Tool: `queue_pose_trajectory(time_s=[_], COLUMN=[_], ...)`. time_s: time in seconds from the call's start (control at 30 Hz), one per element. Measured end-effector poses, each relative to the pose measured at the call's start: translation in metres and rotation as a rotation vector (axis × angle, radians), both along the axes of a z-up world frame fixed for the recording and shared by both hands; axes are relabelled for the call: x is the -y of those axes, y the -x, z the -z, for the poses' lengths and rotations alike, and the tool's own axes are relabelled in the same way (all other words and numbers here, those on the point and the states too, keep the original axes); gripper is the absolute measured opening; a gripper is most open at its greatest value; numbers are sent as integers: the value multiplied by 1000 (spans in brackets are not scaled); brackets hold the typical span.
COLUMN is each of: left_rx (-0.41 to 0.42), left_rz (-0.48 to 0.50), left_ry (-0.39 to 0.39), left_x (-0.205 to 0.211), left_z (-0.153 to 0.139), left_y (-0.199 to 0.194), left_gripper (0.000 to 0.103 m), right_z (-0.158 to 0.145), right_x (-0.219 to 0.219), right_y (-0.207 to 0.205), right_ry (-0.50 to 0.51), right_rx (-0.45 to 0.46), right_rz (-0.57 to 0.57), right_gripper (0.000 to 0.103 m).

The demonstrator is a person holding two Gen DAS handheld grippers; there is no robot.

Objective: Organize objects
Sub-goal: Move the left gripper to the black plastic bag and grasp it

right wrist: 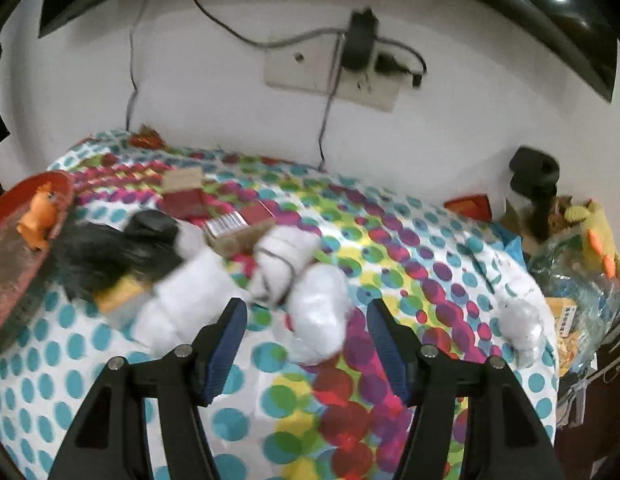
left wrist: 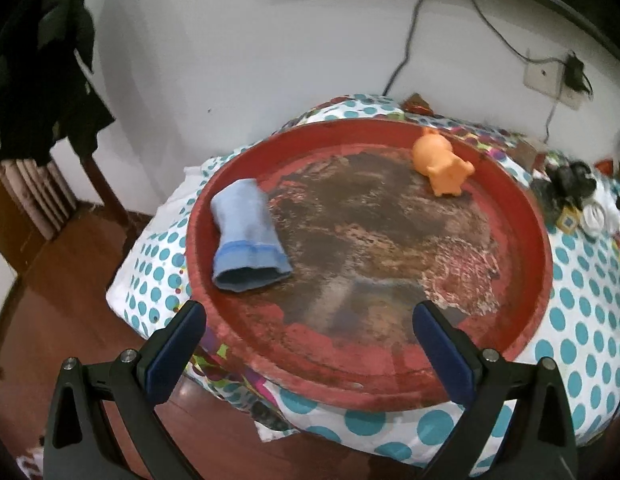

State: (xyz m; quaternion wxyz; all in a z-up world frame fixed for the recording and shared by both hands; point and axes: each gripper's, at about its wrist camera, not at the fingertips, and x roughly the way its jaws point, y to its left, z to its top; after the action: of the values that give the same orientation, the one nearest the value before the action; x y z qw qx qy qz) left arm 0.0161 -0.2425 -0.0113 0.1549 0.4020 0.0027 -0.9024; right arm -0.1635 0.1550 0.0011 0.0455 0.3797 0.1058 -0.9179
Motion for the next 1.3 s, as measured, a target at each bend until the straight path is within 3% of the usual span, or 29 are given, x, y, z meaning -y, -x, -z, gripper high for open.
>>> queue_pose_trajectory(time_s=[0.3,0.43,0.87,1.2,1.3], left_rx=[-28,-23,-12,-10,11], left_rz=[91,137,373,641,672], left_ry=[43,70,130,164,154], left_x=[-32,-48,-134,-216,-230], left_z=[-8,-10,-31,-41,-36], left_y=[0,3,34,99,126], left_gripper=[103,103,103,103,103], right_z=[39,47,46,49,49], right_x=[-7,-9,-30,-37,-36], right_y=[33,37,-1,-1,-1], right_ry=[-5,-7,25,54,50], right_rx=[54,62,70,103,103], right_rz=[11,-7,-44,-37,-37], right_gripper=[63,38,38,38,38])
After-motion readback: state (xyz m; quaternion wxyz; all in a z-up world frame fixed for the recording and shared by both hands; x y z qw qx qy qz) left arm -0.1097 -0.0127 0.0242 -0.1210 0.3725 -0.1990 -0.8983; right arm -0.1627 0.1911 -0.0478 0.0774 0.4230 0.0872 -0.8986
